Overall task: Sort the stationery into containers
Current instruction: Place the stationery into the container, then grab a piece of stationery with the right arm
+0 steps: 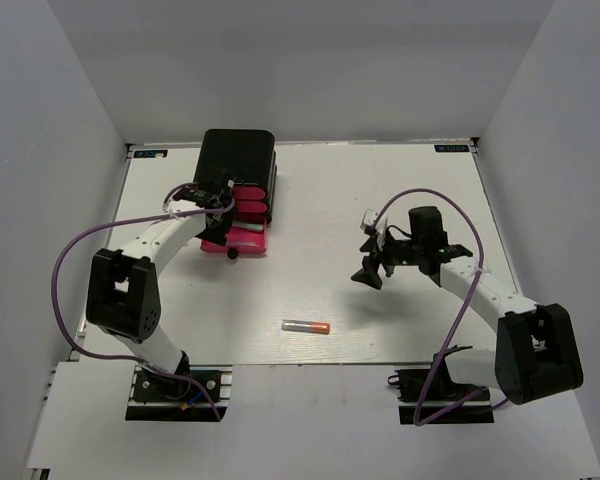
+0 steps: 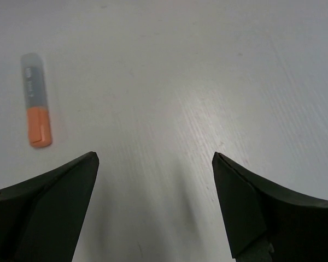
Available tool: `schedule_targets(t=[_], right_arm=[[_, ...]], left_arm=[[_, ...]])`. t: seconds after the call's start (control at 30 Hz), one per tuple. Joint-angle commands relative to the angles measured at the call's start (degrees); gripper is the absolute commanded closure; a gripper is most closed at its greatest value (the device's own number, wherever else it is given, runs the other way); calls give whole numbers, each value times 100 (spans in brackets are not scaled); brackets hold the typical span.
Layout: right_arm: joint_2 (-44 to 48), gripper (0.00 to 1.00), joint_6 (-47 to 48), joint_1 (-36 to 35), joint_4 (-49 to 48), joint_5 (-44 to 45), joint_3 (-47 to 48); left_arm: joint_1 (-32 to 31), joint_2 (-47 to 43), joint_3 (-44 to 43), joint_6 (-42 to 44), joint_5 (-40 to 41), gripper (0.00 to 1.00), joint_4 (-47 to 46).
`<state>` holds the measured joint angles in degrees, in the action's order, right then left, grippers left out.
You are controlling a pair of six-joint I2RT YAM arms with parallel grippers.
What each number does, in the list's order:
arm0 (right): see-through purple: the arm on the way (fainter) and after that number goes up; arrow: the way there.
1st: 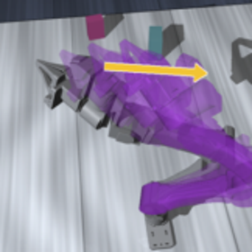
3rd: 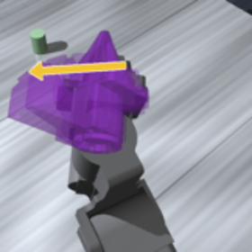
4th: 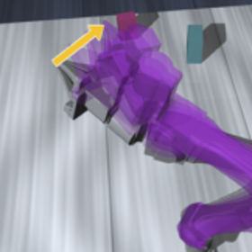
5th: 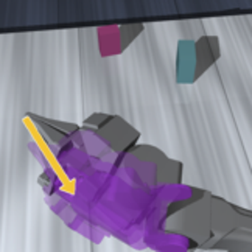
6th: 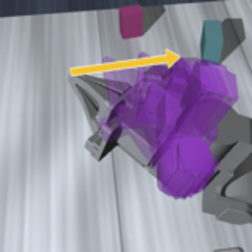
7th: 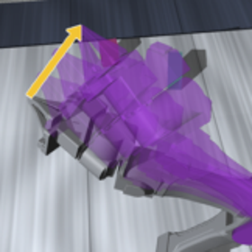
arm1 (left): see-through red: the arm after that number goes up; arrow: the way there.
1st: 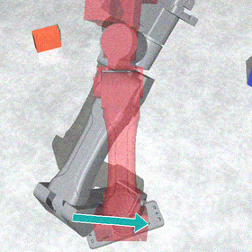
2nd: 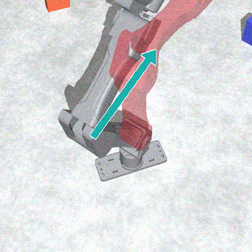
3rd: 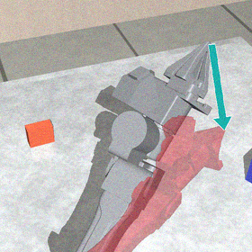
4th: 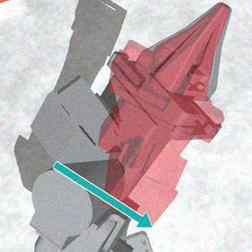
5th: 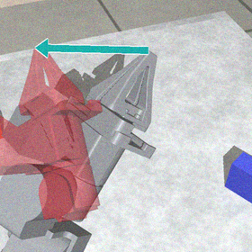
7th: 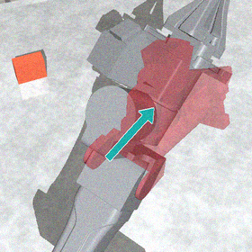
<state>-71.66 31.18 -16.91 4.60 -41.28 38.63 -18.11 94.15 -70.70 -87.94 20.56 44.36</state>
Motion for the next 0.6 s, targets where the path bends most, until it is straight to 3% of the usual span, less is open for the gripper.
schedule_targets(t=[0.0,0.07,0.13,0.17,0.2,0.27,0.37,0.43,0.47,0.5,0.57], right_arm=[[-155,10,1099,-84,1003,-1389,302],[-287,10,1758,-207,1322,-1690,452],[-383,10,2355,-470,1727,-1735,522],[-445,10,2453,-672,1781,-1691,531],[-480,10,2567,-917,1816,-1612,505],[-551,10,2447,-1286,1746,-1357,453],[-656,10,1694,-2008,1027,-604,59],[-691,10,1453,-2473,394,-199,-92],[-753,10,1052,-2554,245,108,-162],[-771,10,961,-2746,-18,233,-189],[-867,10,777,-2993,-318,795,-216]], left_arm=[[27,-589,29,189,-86,28,-76],[27,-818,160,469,-139,30,-137],[27,-1273,310,847,-201,43,-251],[27,-1468,554,1475,-253,56,-548],[-26,-1687,722,1769,-419,83,-725],[-26,-2466,1483,2454,-814,99,-1286],[-26,-3574,2585,3010,-1430,100,-2097],[-26,-4008,3207,2888,-1510,94,-2098],[-26,-4184,3359,2731,-1511,89,-1959],[-26,-4473,3491,2677,-1563,75,-1888],[-26,-4703,3747,2590,-1563,65,-1738]])
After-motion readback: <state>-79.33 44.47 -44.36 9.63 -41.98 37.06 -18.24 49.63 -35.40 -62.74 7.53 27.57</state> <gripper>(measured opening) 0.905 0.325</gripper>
